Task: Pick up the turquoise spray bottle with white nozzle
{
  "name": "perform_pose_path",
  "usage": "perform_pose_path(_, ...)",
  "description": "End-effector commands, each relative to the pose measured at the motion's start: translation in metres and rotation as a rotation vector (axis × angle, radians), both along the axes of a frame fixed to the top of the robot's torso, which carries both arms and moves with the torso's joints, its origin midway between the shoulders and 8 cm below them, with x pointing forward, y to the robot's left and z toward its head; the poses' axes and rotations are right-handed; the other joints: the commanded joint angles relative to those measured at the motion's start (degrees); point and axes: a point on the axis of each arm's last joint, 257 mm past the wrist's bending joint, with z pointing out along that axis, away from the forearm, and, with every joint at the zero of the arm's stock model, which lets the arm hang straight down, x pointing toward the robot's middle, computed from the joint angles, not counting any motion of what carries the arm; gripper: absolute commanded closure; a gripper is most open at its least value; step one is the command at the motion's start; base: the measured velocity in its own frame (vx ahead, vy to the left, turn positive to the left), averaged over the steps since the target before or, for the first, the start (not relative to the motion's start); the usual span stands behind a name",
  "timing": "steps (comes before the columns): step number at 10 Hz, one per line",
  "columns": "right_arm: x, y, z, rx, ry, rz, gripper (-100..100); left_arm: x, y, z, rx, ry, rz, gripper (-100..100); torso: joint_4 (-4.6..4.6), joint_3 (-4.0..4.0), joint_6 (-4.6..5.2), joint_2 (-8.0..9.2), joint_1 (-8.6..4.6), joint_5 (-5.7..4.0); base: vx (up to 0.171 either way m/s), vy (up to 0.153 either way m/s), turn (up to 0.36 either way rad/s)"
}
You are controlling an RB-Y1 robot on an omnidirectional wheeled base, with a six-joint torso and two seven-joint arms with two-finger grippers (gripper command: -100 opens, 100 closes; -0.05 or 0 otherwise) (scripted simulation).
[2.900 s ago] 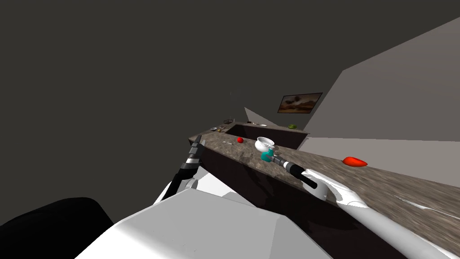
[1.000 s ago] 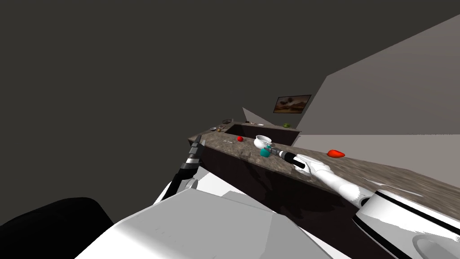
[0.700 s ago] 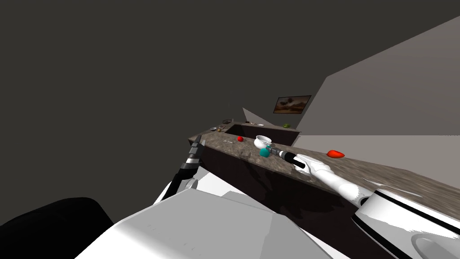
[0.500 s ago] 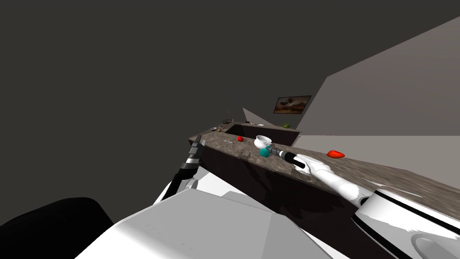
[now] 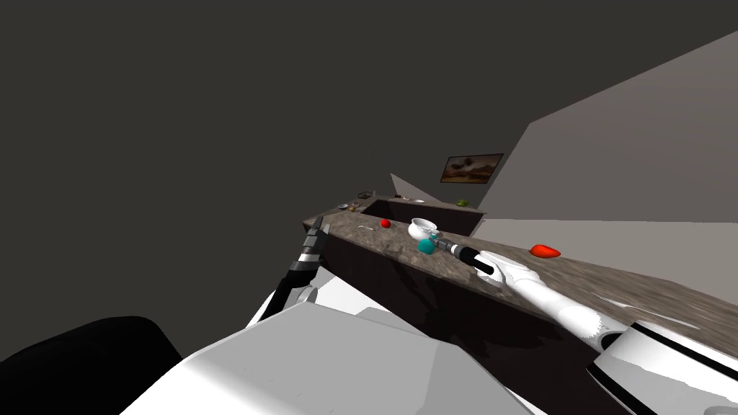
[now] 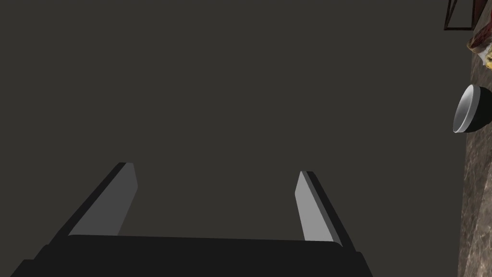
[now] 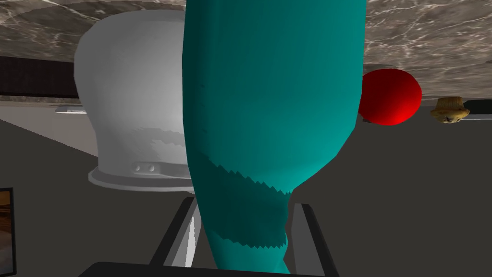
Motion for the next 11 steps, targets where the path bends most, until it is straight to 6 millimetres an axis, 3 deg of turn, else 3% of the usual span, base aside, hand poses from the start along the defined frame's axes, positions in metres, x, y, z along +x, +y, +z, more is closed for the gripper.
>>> perform_pose_path(1, -0.004, 0.003, -0.004, 0.004, 0.006, 0.004, 100, 0.000, 0.000, 0.000, 0.000, 0.000, 0.000, 0, 0.00, 0.00, 0.00, 0.00, 0.00, 0.00, 0.017, -0.009, -0.010)
perform_pose_path(2, -0.007, -0.015, 0.003, -0.006, -0.011, -0.044, 100, 0.000, 0.000, 0.000, 0.000, 0.000, 0.000, 0, -0.07, -0.02, -0.01, 0.03, 0.09, -0.03, 0.036, -0.017, 0.071)
perform_pose_path(4, -0.022, -0.004, -0.016, 0.012, 0.015, -0.029, 100, 0.000, 0.000, 0.000, 0.000, 0.000, 0.000, 0, -0.10, -0.09, 0.02, -0.07, -0.02, -0.04, 0.036, -0.034, 0.035)
perform_pose_path(5, -0.021, 0.005, -0.015, 0.018, 0.011, -0.011, 100, 0.000, 0.000, 0.000, 0.000, 0.000, 0.000, 0, -0.24, -0.12, 0.07, 0.00, 0.00, -0.14, 0.012, -0.017, -0.022)
perform_pose_path(6, -0.023, -0.013, -0.004, 0.003, -0.012, -0.066, 100, 0.000, 0.000, 0.000, 0.000, 0.000, 0.000, 0, -0.38, -0.16, 0.02, 0.06, 0.06, -0.27, 0.031, -0.037, 0.078)
perform_pose_path(8, -0.037, 0.000, -0.020, 0.022, 0.011, -0.042, 100, 0.000, 0.000, 0.000, 0.000, 0.000, 0.000, 0, -0.42, -0.24, 0.02, -0.07, -0.05, -0.31, 0.028, -0.030, 0.030)
perform_pose_path(10, -0.039, 0.007, -0.021, 0.028, 0.013, -0.028, 100, 0.000, 0.000, 0.000, 0.000, 0.000, 0.000, 0, -0.68, -0.35, 0.04, -0.01, -0.02, -0.55, 0.006, -0.003, -0.009)
perform_pose_path(11, -0.042, -0.016, -0.009, 0.009, -0.009, -0.083, 100, 0.000, 0.000, 0.000, 0.000, 0.000, 0.000, 0, -0.80, -0.39, 0.00, 0.02, 0.01, -0.67, 0.021, -0.025, 0.099)
